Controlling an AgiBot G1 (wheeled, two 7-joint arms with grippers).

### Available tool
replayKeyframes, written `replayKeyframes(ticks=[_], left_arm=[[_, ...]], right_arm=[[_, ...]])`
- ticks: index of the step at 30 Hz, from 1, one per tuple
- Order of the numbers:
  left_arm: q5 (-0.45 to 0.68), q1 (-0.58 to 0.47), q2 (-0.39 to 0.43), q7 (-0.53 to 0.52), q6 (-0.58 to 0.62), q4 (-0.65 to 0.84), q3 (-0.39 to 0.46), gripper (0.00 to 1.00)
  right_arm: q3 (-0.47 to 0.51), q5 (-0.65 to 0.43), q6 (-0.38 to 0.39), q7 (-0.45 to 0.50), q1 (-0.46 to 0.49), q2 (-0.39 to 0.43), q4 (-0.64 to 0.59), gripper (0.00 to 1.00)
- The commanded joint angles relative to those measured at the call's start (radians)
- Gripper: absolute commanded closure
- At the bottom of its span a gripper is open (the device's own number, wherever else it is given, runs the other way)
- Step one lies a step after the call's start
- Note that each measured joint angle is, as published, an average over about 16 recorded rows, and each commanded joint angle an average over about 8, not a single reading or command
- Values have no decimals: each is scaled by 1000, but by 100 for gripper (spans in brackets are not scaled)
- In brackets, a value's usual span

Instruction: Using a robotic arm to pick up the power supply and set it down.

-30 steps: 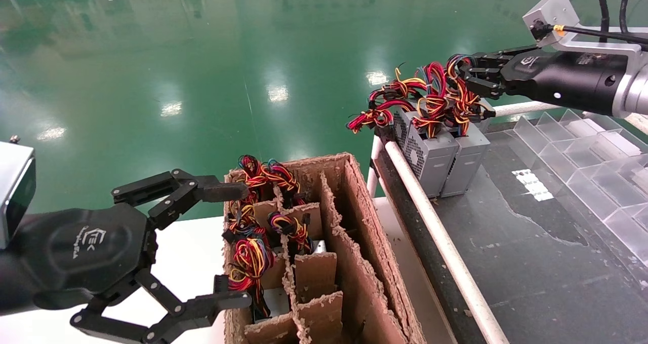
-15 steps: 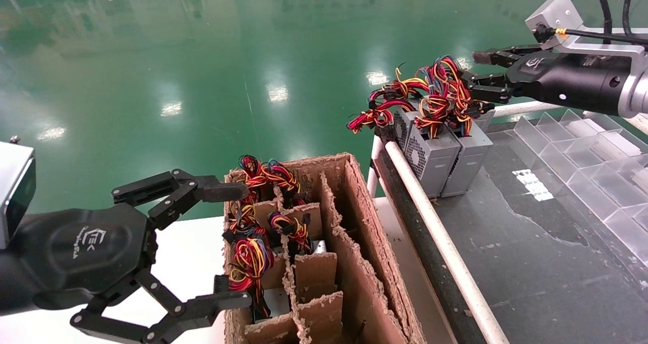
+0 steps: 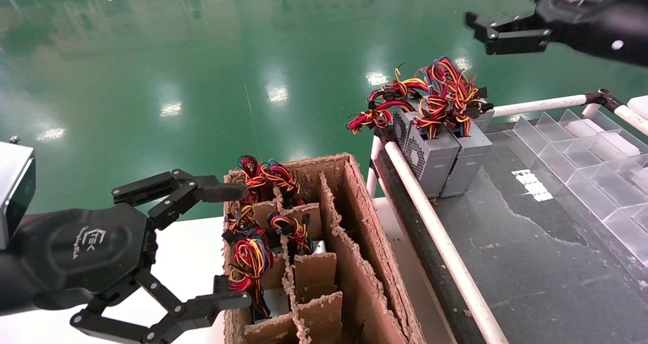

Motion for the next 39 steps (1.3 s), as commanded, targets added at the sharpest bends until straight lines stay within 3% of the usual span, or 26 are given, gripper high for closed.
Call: replayKeyframes(ticks=[1, 39], left_arm=[[0, 0, 0, 0, 0, 0, 0, 0], [0, 0, 0, 0, 0, 0, 0, 0]], right_arm=[[14, 20, -37, 1, 4, 10, 6, 0], [110, 310, -96, 283, -548, 213, 788, 0]])
